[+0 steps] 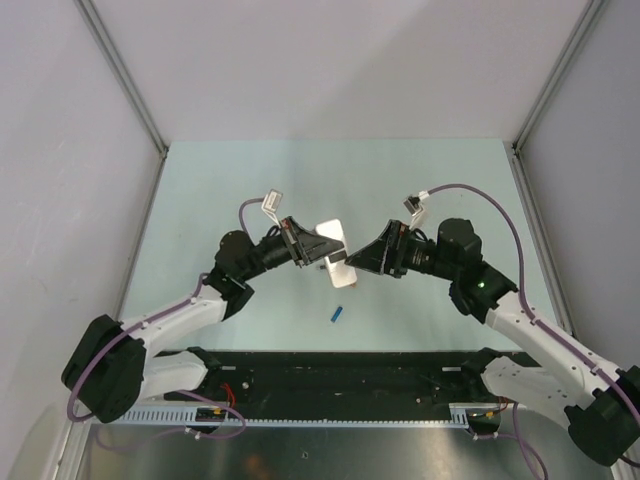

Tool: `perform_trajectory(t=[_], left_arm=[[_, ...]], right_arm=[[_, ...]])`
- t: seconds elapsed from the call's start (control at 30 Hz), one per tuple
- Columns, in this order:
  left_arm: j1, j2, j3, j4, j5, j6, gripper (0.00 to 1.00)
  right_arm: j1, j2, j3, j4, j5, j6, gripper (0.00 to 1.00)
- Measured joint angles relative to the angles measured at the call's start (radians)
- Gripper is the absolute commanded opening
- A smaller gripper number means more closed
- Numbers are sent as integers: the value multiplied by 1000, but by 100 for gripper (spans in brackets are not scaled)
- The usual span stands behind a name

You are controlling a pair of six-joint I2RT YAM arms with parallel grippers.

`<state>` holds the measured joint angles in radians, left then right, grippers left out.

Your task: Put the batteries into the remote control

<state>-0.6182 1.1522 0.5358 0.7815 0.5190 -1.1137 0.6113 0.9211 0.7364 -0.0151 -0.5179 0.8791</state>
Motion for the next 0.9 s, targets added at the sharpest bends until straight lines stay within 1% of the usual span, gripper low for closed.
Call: perform_trajectory(t=[0.17, 0.23, 0.33, 0.37, 0.43, 0.47, 0.8, 0.9], left_arm=[[0, 23, 0, 2, 8, -13, 0], [0, 26, 0, 2, 8, -16, 0], [1, 26, 1, 2, 8, -24, 0], [1, 27, 2, 3, 8, -27, 0], [2, 27, 4, 3, 8, -32, 0], [2, 28, 6, 3, 7, -35, 0], [3, 28, 11, 3, -12, -57, 0], [4, 28, 11, 2, -14, -65, 0]], right_arm=[[17, 39, -3, 71, -46, 19, 76], [27, 58, -3, 79, -52, 19, 75], [43, 88, -3, 81, -55, 18, 68], [47, 97, -3, 81, -55, 18, 64], [54, 107, -4, 81, -55, 17, 60], [56, 110, -4, 82, -55, 17, 55], [63, 123, -12, 95, -56, 18, 40], [63, 123, -19, 110, -60, 18, 33]])
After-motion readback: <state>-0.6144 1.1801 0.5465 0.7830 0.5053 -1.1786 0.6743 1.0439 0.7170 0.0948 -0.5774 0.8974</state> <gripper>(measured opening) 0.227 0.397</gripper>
